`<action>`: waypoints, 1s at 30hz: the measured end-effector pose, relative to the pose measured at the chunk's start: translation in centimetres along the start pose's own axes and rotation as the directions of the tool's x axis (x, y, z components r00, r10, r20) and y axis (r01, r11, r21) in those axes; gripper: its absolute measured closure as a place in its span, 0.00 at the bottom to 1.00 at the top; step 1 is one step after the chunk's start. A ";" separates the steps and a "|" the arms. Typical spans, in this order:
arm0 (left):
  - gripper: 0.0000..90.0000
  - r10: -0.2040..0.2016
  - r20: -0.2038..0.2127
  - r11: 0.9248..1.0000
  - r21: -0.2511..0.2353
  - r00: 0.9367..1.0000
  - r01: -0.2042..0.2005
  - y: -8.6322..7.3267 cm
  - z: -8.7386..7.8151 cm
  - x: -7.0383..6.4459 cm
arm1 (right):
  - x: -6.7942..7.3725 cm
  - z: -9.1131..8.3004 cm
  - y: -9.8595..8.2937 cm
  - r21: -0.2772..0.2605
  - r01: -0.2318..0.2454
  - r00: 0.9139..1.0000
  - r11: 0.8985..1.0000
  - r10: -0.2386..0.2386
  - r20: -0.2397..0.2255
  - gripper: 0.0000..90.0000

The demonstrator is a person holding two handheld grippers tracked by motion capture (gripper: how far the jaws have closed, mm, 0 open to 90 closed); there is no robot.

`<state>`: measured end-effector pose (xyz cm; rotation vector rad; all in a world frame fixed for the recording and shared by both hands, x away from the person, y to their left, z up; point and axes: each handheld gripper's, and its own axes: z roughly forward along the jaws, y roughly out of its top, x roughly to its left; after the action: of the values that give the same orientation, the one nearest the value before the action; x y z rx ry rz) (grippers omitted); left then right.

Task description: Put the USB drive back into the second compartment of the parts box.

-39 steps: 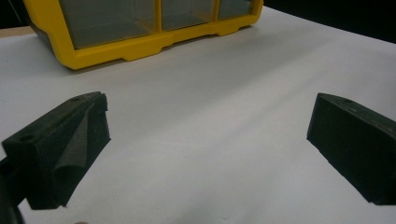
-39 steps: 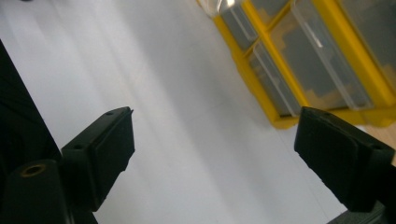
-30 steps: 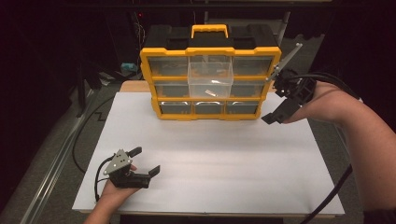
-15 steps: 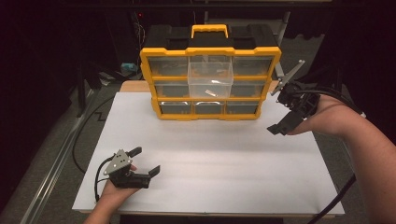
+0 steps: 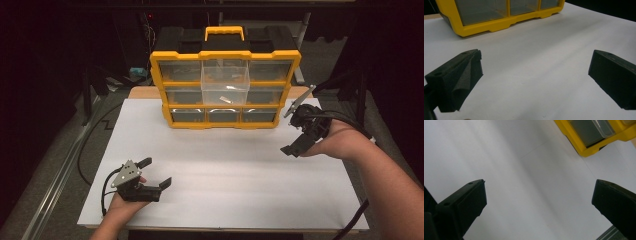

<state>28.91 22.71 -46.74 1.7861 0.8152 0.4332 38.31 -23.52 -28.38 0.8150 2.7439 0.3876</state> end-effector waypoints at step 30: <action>0.00 -0.002 -0.005 1.000 0.001 1.000 0.003 0.0 0.0 0.0 | 3.3 15.0 -3.4 0.071 -0.039 0.997 0.997 0.043 -0.065 0.00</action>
<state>28.92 22.72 -46.78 1.7856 0.8214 0.4359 38.61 -21.67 -43.99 0.8926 2.8199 0.3342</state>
